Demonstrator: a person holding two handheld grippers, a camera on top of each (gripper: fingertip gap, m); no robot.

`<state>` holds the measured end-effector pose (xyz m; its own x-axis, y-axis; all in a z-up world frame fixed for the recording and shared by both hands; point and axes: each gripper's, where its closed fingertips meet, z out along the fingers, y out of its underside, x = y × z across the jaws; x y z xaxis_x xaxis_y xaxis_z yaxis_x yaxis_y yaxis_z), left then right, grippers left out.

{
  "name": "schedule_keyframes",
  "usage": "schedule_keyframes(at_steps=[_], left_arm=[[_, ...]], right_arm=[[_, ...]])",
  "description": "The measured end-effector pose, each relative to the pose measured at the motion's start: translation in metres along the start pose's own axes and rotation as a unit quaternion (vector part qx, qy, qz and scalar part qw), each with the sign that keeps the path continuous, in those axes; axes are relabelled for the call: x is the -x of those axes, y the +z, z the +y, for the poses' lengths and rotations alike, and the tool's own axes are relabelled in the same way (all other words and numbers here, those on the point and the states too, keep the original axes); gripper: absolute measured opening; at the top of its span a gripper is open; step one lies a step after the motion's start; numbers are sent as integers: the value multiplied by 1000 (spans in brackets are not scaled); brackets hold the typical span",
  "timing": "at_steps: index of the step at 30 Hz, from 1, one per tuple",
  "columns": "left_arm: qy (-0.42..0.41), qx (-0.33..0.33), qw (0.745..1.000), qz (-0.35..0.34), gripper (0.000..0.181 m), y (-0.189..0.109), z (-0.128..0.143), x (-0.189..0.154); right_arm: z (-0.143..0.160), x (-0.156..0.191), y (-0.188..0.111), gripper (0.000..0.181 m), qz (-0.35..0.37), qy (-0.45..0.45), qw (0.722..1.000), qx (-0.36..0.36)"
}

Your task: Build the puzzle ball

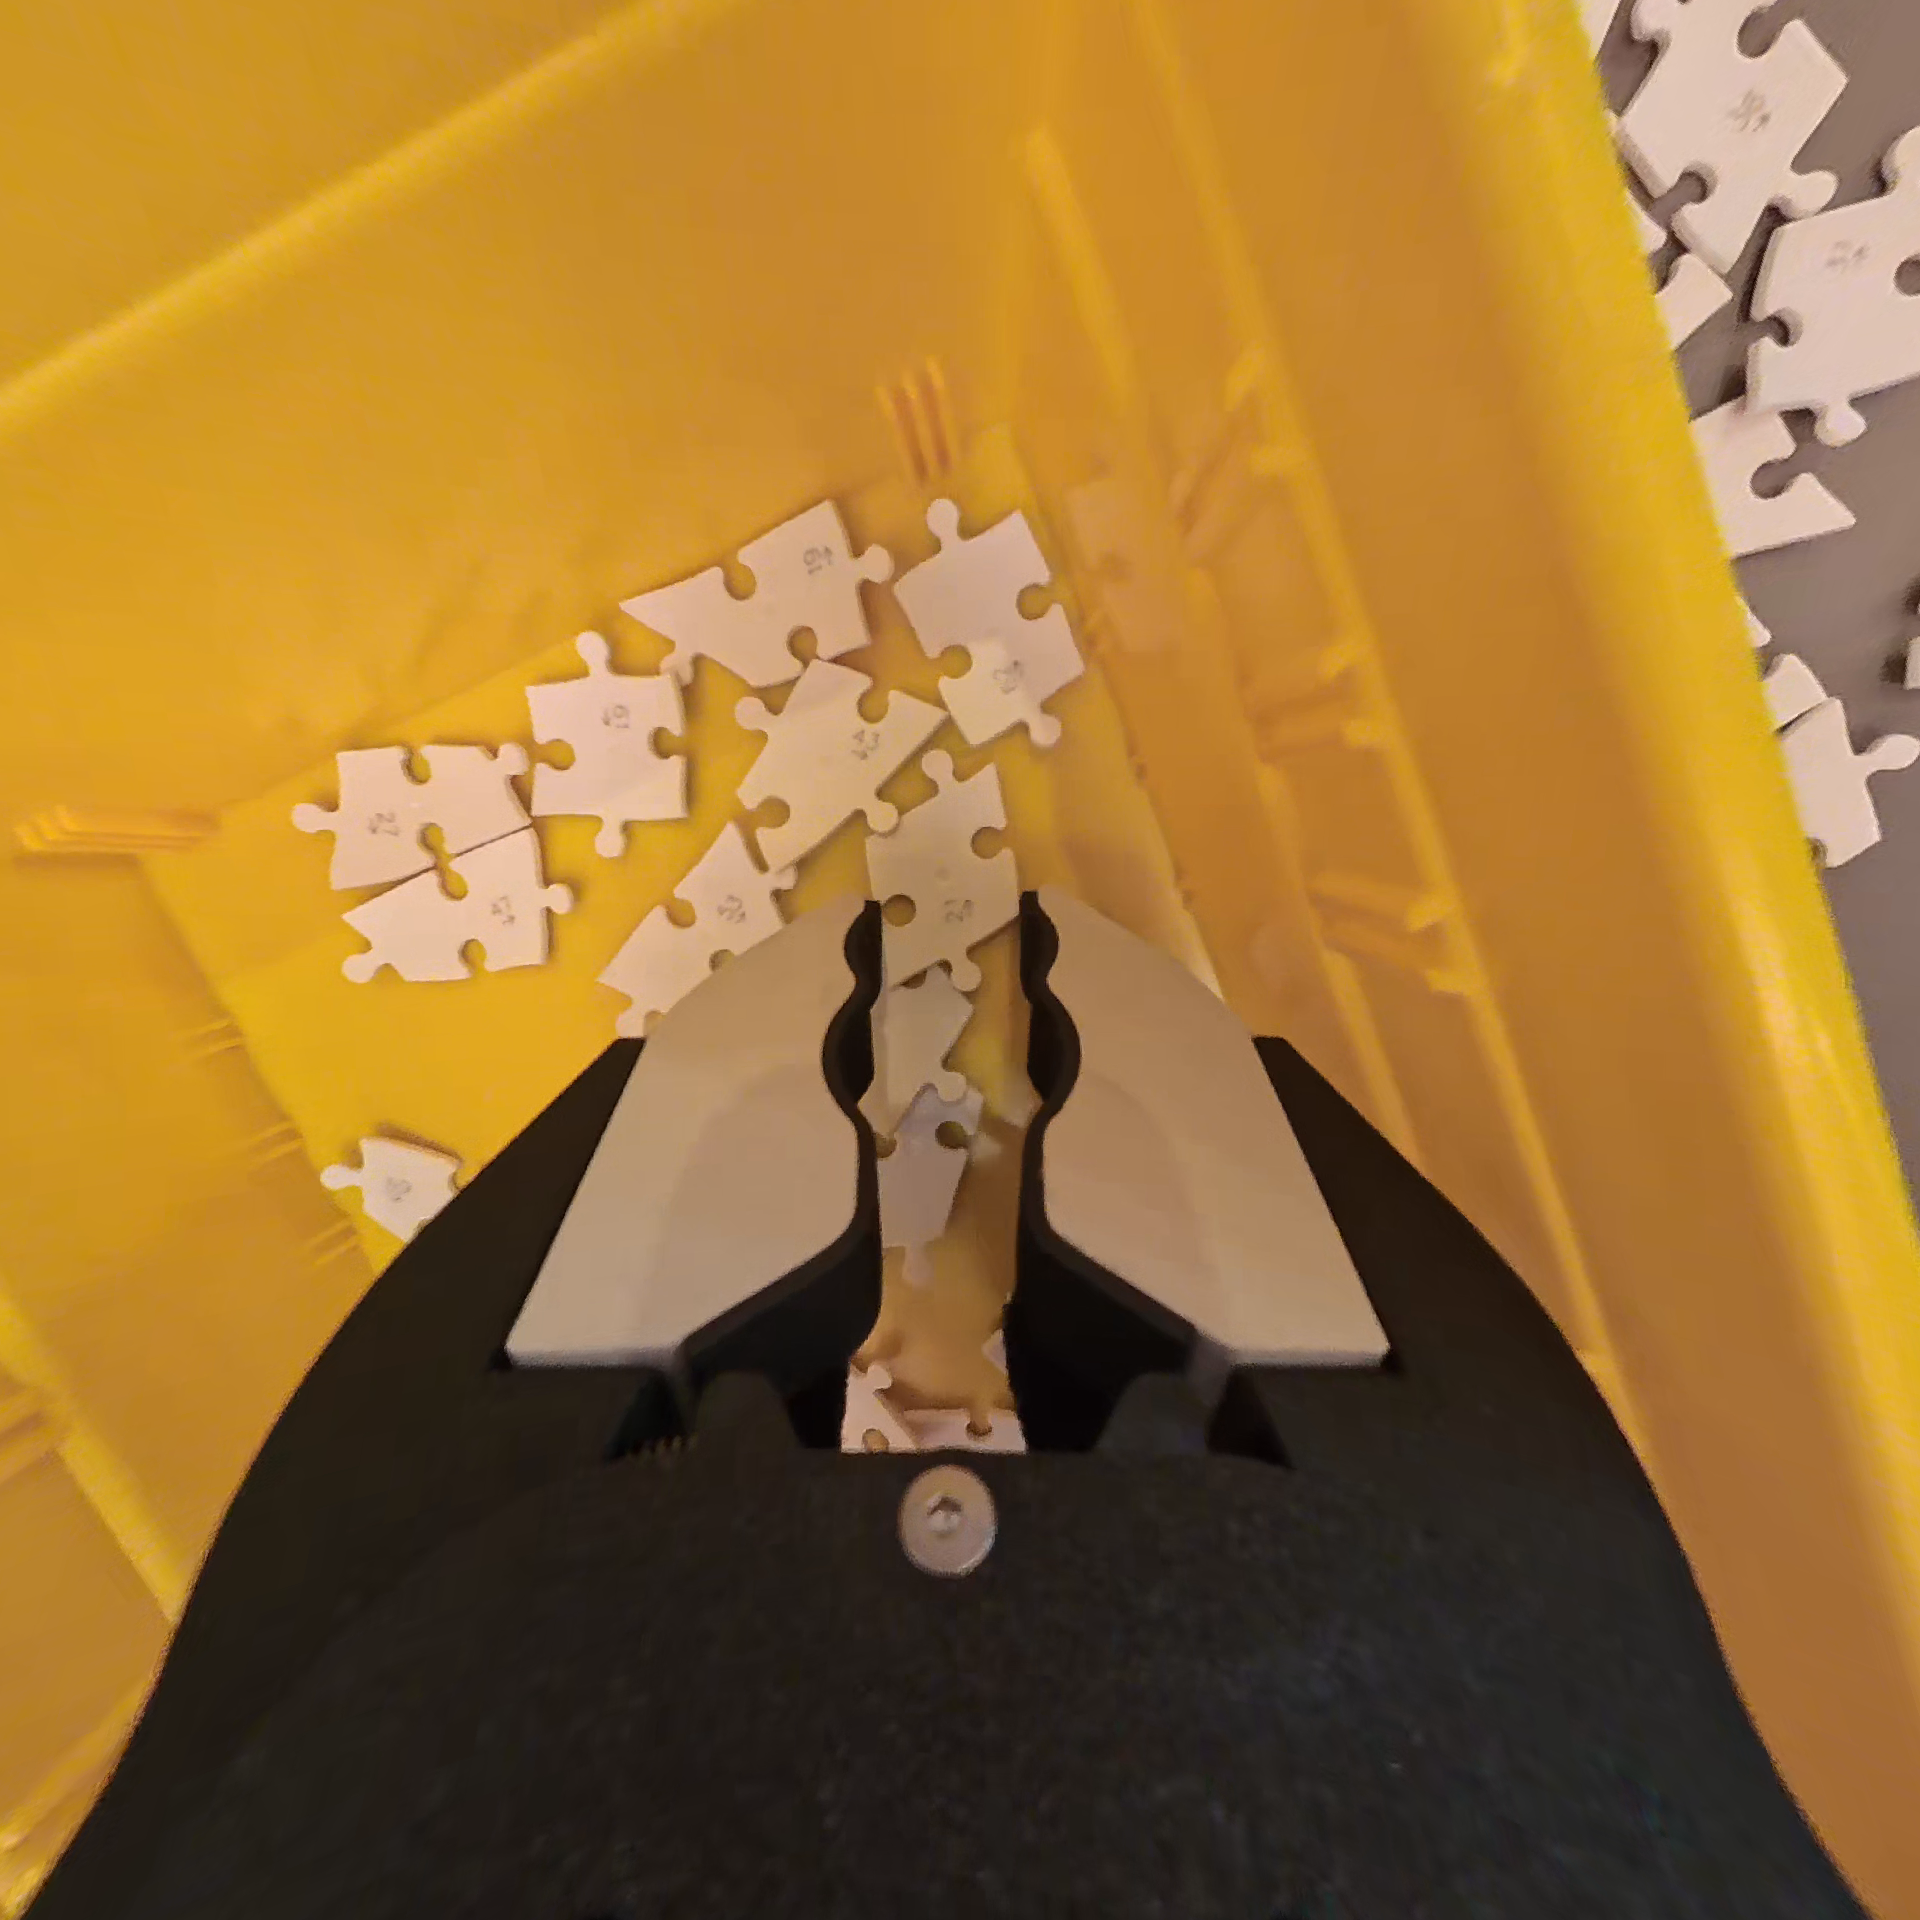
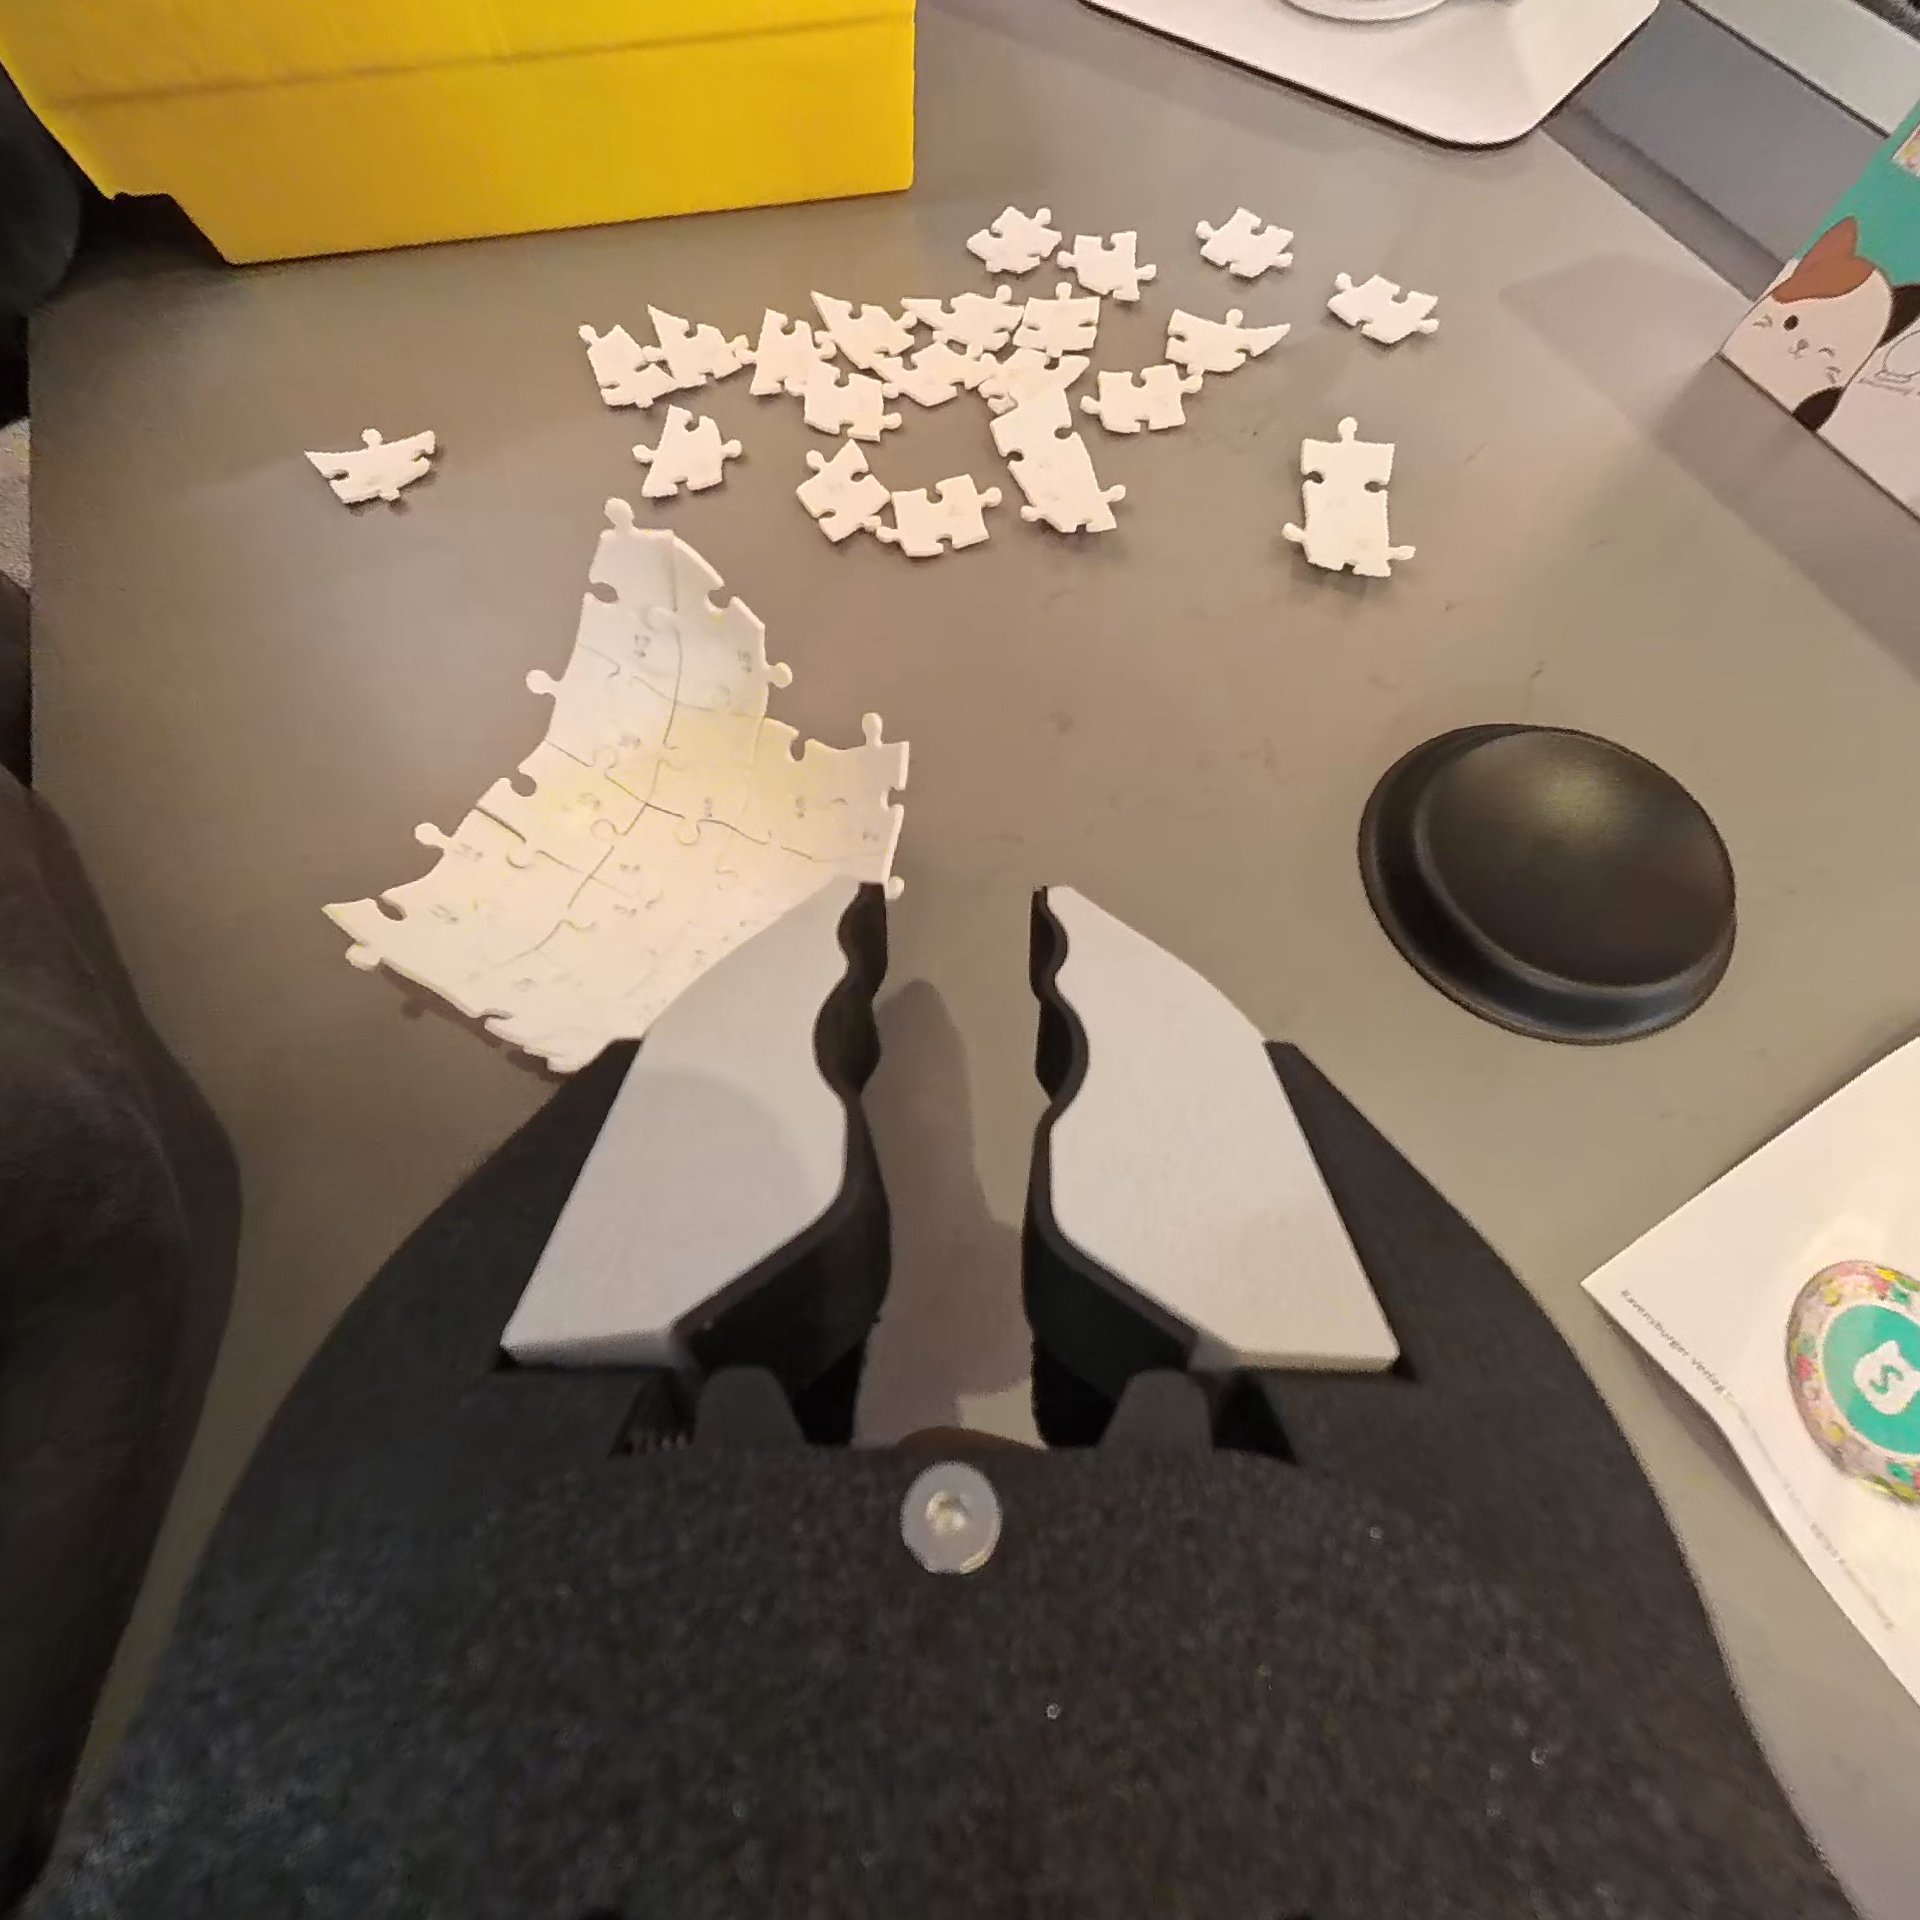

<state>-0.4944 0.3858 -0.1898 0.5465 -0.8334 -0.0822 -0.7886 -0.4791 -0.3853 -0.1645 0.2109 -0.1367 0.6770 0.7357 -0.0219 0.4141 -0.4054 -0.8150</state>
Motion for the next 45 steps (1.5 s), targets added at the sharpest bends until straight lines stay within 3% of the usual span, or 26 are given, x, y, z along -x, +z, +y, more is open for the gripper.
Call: schedule_keyframes(at_steps=[8,14,18,21,22,24,28,32,35,38,40,45], left_arm=[[-5,-9,1000,10,25,-13,2,0],[-47,-87,994,-46,24,-90,4,12],[-64,-159,983,-68,24,-151,-5,-26],[-57,-197,977,-53,24,-170,-18,-80],[-57,-206,976,-34,24,-169,-24,-100],[-63,-207,976,0,0,-156,-31,-134],[-80,-173,981,38,0,-102,-33,-170],[-82,-131,987,48,0,-58,-23,-184],[-70,-127,988,55,1,-54,-19,-198],[-54,-142,985,87,26,-62,-16,-229],[-30,-150,981,121,41,-65,-13,-257],[64,-169,960,212,43,-57,-17,-341]], right_arm=[[-2,0,-6,26,5,-5,1000,-5],[-7,1,-9,26,6,-12,1000,-12],[-7,4,-9,26,3,-15,1000,-17],[-6,6,-10,26,1,-17,1000,-24],[-6,7,-10,26,1,-17,1000,-26],[-5,7,-12,26,1,-17,999,-33],[-4,5,-15,26,6,-19,999,-45],[-7,1,-24,26,20,-22,997,-66],[-5,-1,-31,26,32,-19,996,-77],[0,1,-37,26,36,-10,996,-86],[4,6,-40,26,31,-3,996,-87],[13,36,-35,26,-17,-11,997,-75]])
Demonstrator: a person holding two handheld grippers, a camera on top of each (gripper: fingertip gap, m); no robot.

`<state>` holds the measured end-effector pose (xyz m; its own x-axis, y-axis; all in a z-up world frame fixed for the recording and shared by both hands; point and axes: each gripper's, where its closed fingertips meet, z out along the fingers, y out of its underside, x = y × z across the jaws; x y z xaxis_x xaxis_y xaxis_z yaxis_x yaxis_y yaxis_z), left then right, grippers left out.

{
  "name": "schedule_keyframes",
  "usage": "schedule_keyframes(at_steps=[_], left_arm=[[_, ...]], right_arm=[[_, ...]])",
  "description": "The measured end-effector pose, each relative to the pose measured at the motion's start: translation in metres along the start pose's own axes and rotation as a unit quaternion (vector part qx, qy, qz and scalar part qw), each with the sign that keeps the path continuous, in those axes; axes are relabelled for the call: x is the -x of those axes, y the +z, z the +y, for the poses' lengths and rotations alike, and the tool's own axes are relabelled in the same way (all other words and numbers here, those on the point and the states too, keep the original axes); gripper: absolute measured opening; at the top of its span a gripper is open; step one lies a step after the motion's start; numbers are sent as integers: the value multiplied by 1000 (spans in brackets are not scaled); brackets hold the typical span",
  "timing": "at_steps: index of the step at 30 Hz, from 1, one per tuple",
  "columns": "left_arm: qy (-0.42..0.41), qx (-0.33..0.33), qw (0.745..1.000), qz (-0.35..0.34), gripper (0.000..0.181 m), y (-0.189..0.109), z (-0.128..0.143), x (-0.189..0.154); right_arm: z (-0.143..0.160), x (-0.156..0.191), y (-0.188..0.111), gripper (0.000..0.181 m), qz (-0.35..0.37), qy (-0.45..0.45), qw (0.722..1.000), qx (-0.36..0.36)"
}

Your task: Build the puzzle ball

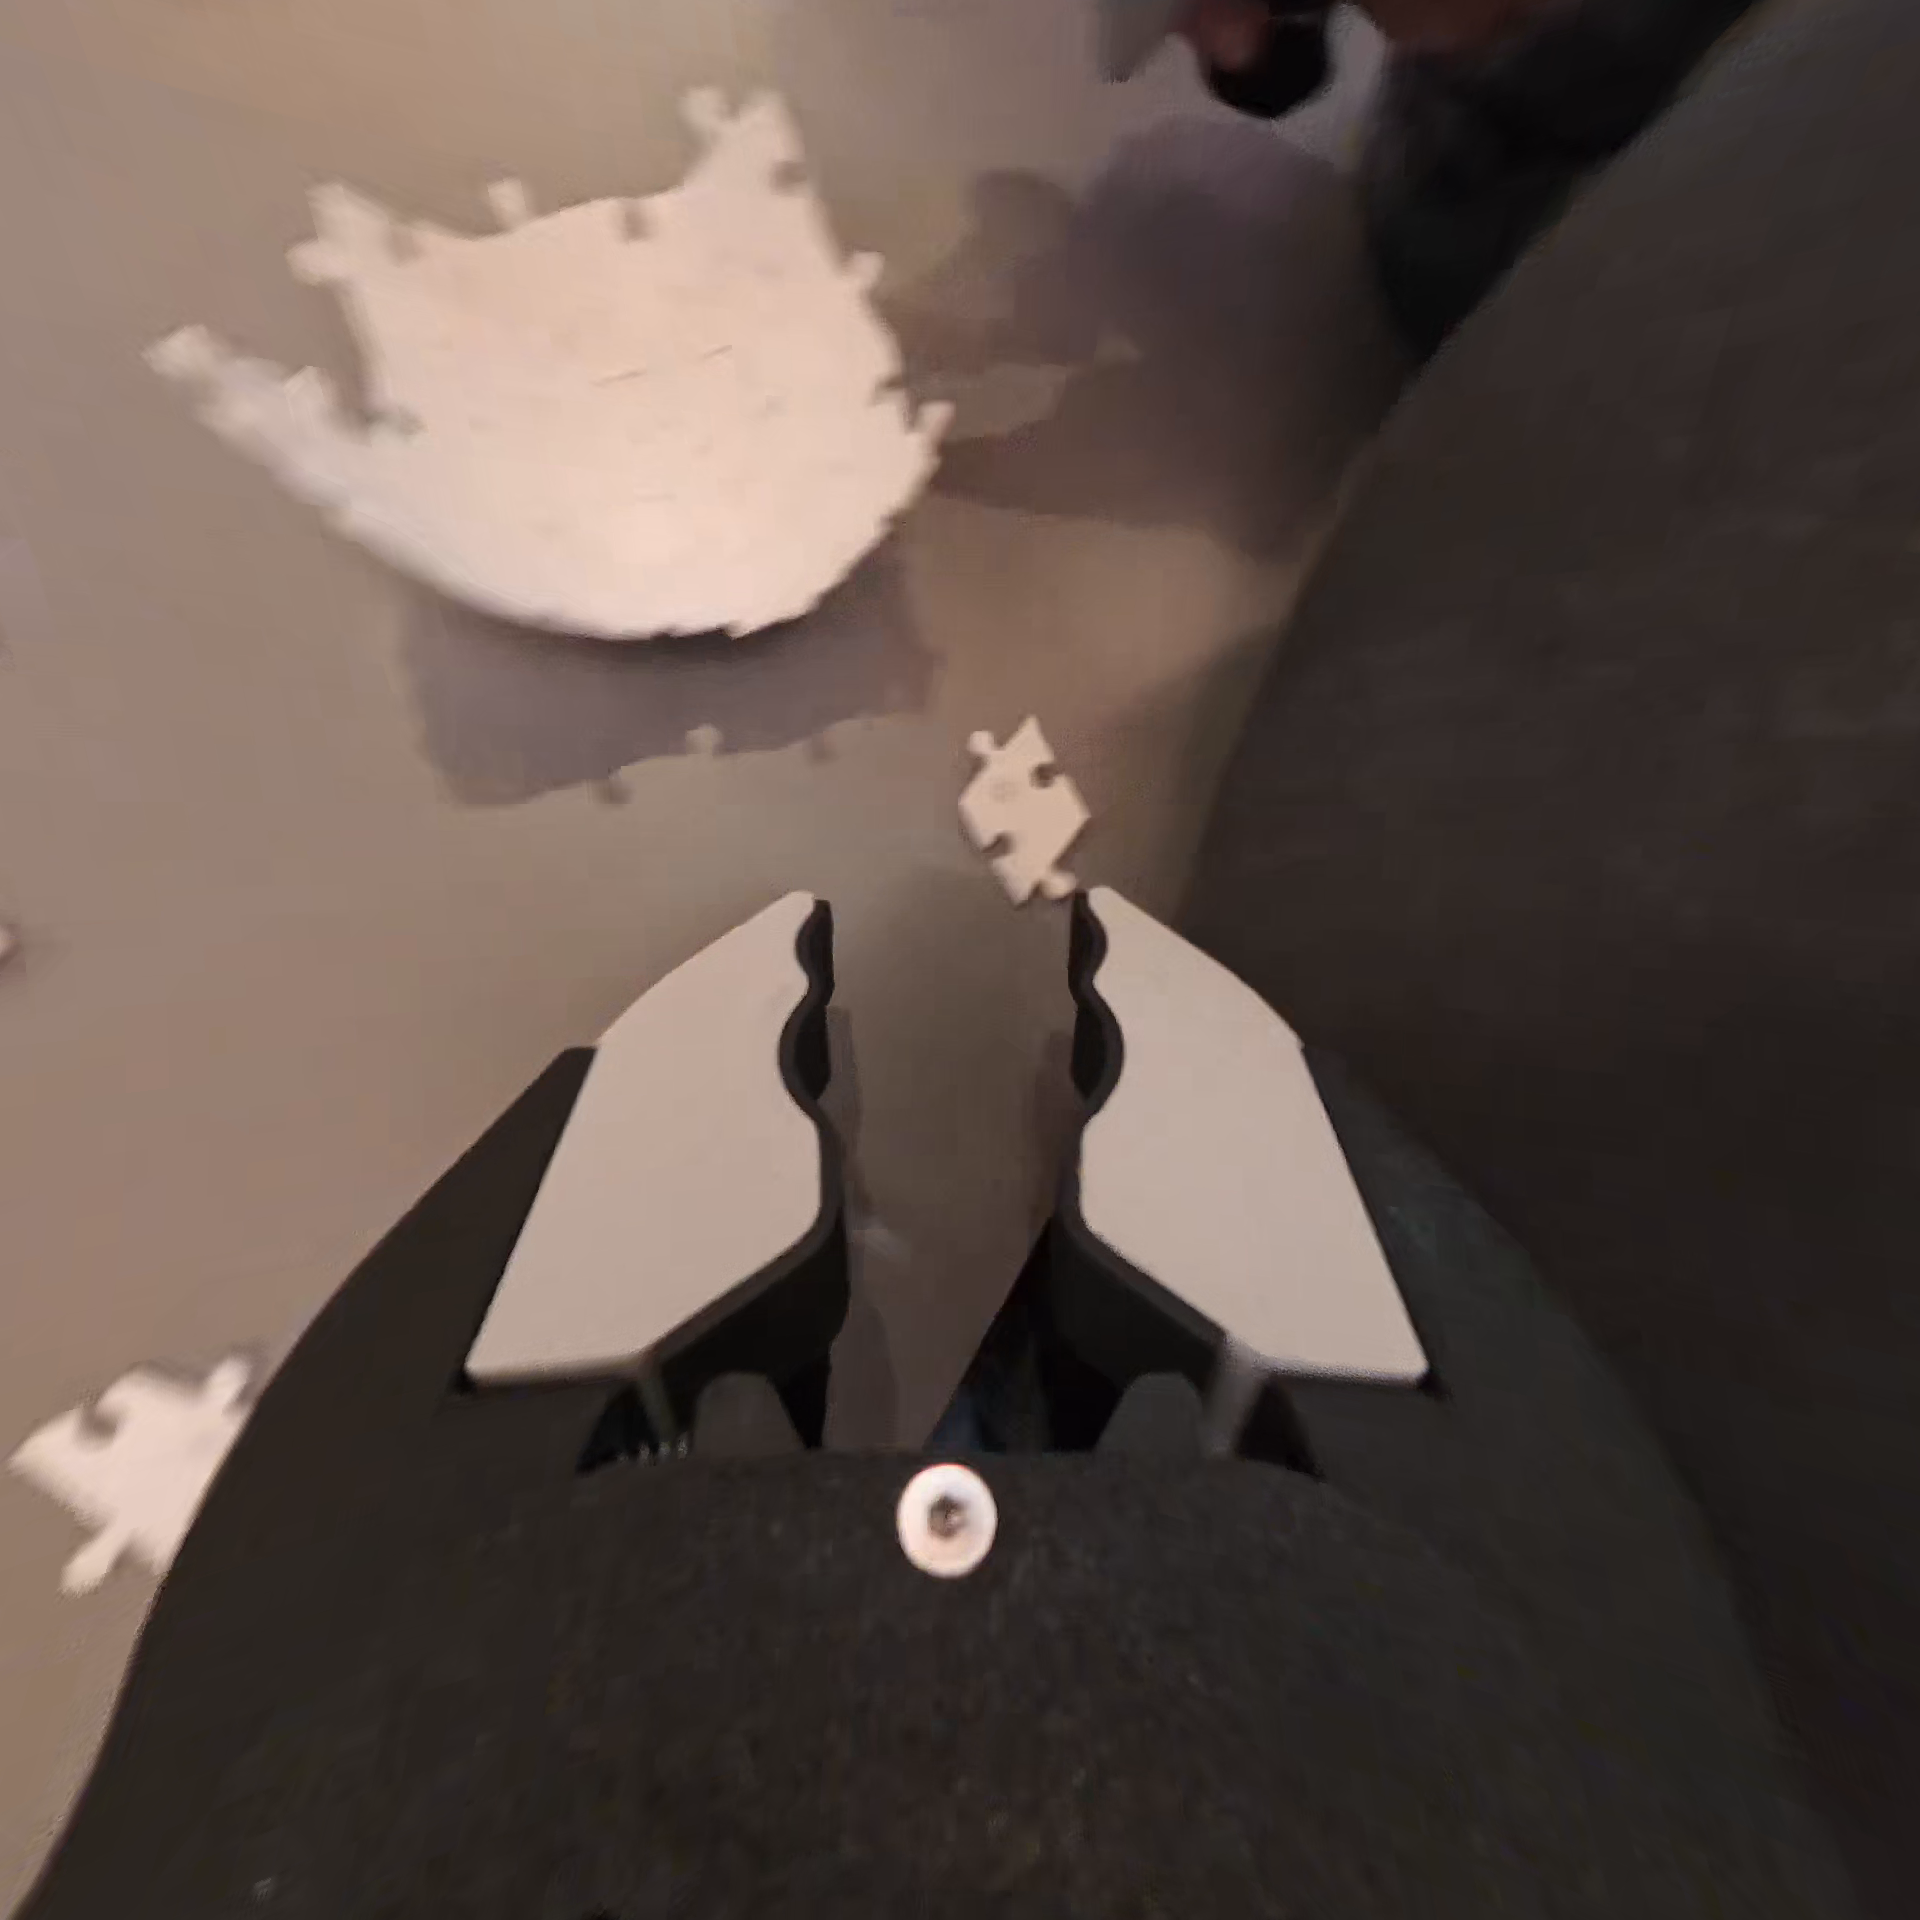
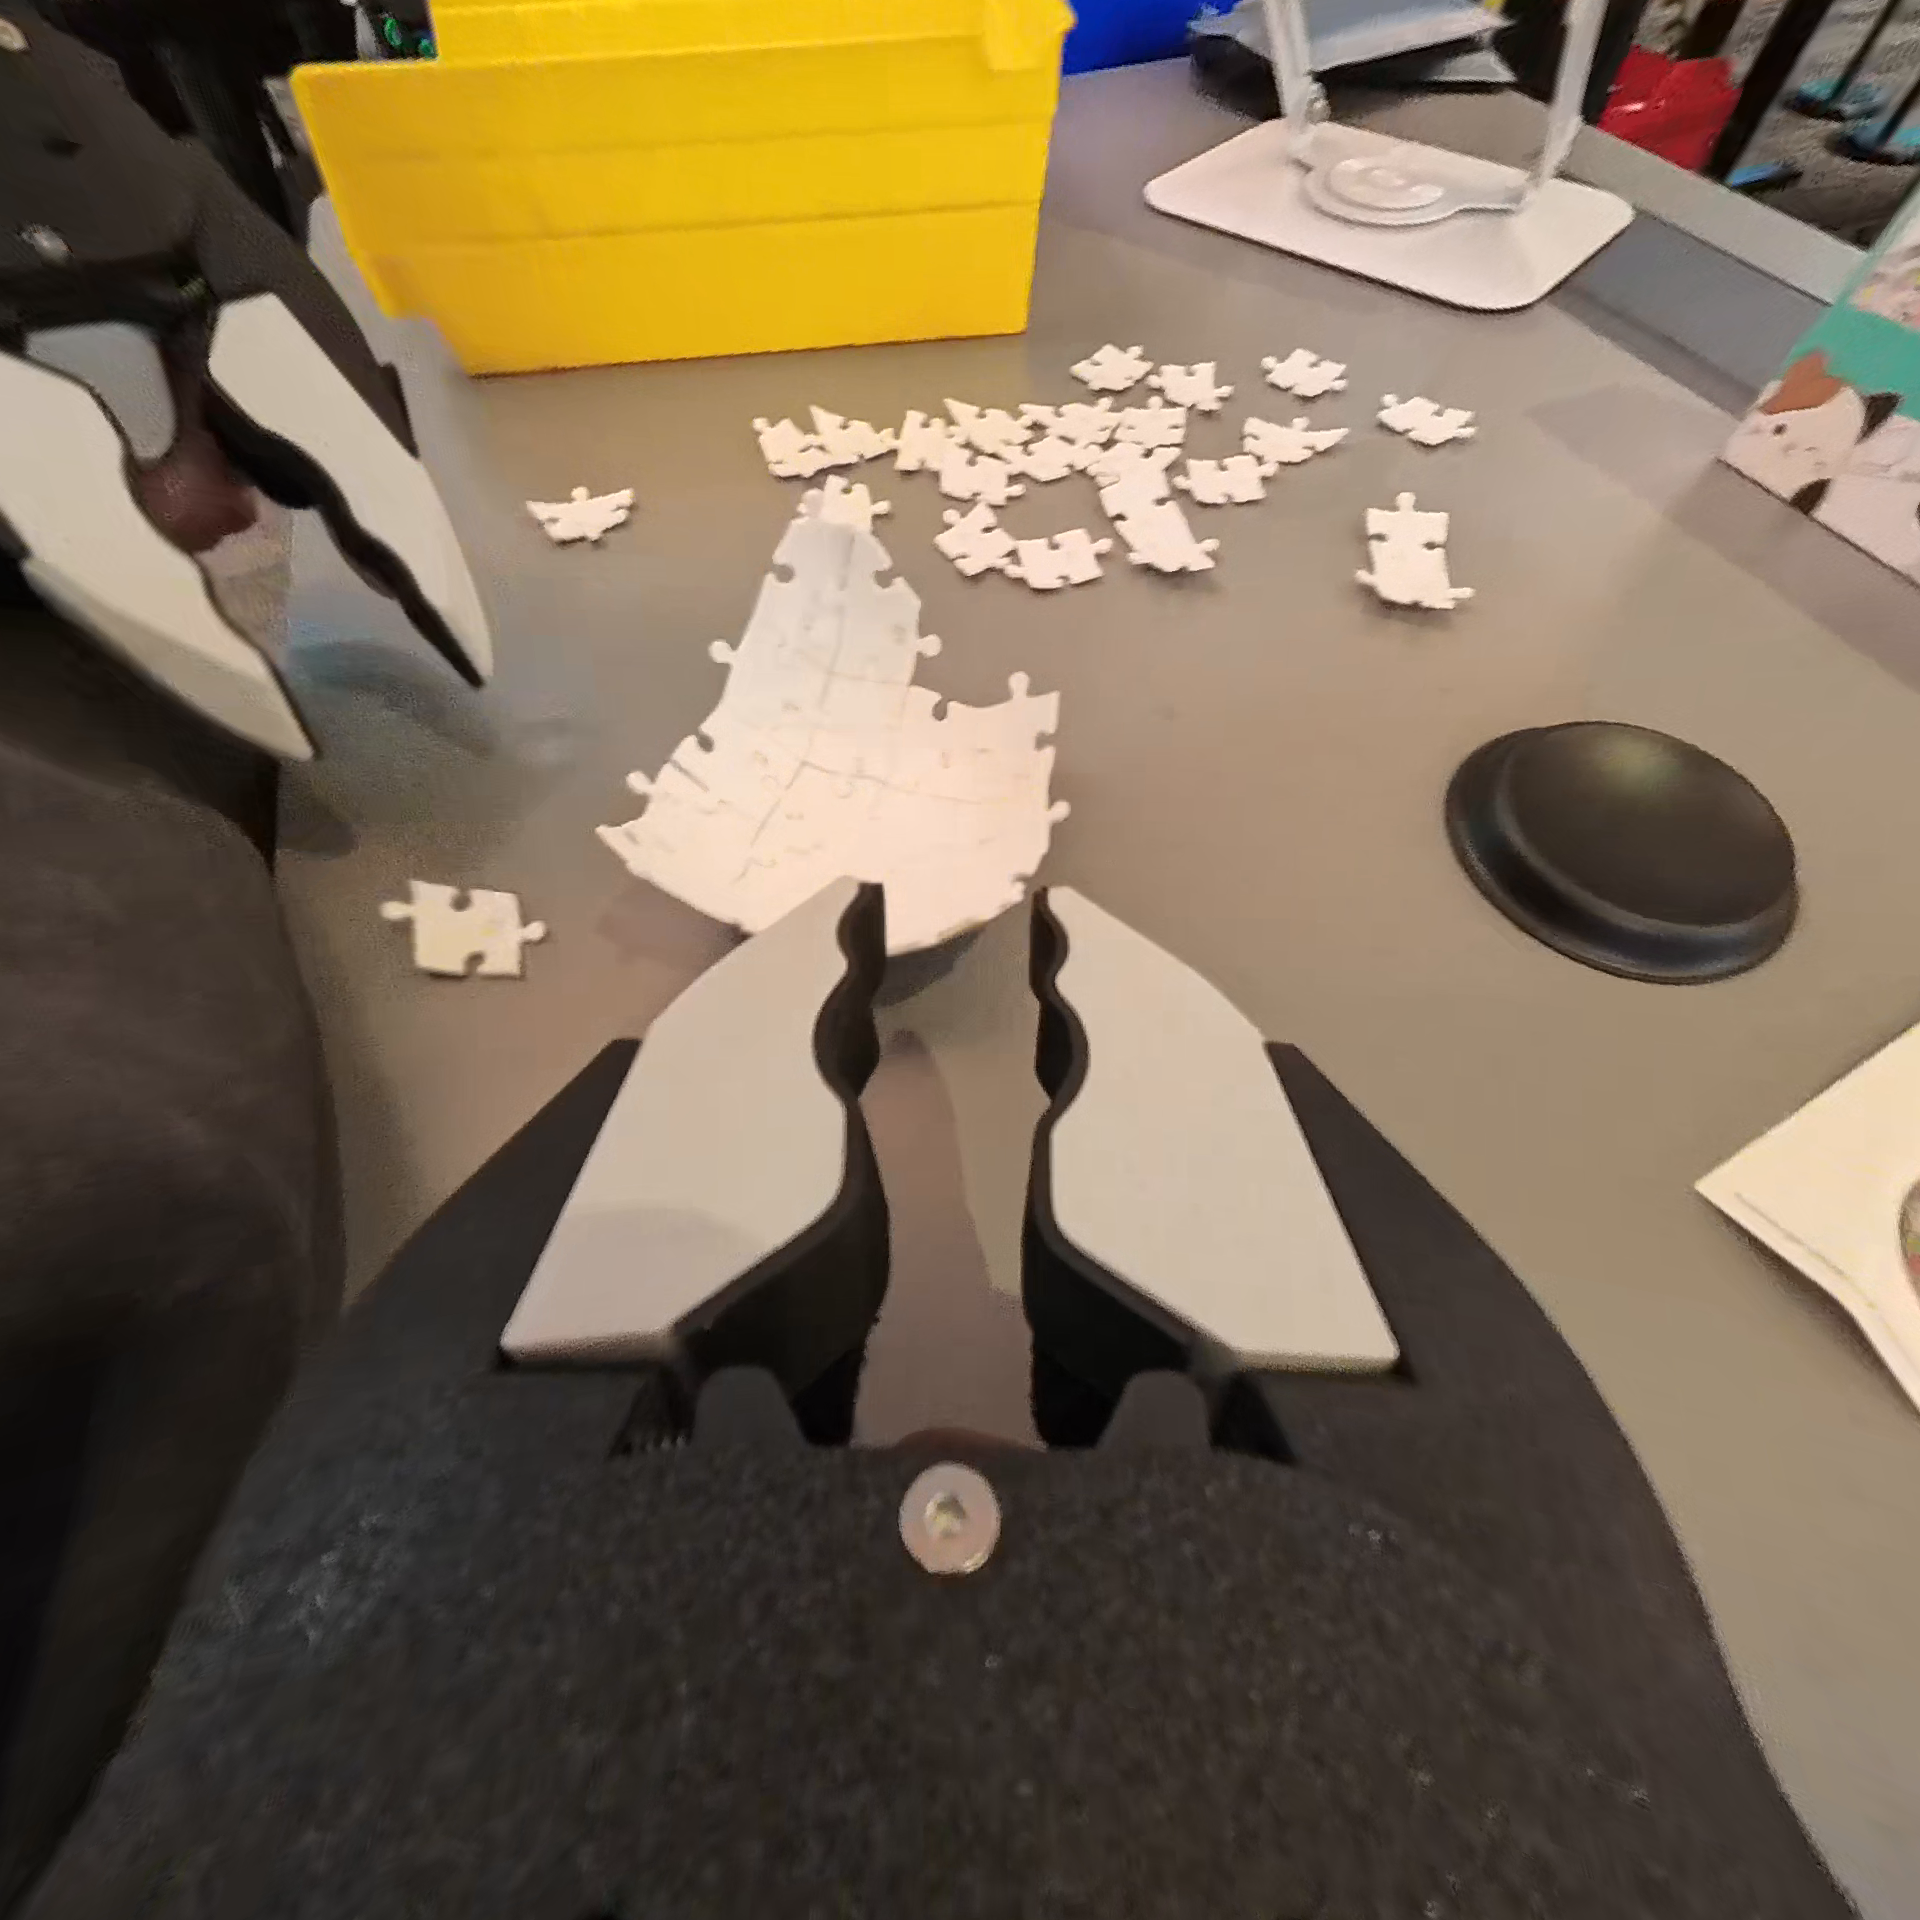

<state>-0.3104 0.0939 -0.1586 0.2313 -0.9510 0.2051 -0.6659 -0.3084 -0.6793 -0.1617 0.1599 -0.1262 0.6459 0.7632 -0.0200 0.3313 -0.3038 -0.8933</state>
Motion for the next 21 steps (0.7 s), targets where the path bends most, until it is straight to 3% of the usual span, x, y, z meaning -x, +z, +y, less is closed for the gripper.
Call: schedule_keyframes(at_steps=[7,10,11,15,21], left_arm=[[111,41,993,-9,59,43,5,-22],[135,44,990,-24,48,53,5,-23],[137,43,989,-27,37,54,4,-23],[116,47,991,-53,31,56,0,-20],[37,12,984,-176,30,41,-8,13]], right_arm=[[-6,18,-3,26,-4,-30,999,-21],[-7,25,-7,26,-5,-43,999,-25],[-6,26,-8,26,-5,-47,999,-23],[-2,27,-13,25,-1,-54,998,-17],[-5,24,-21,25,2,-43,999,-33]])
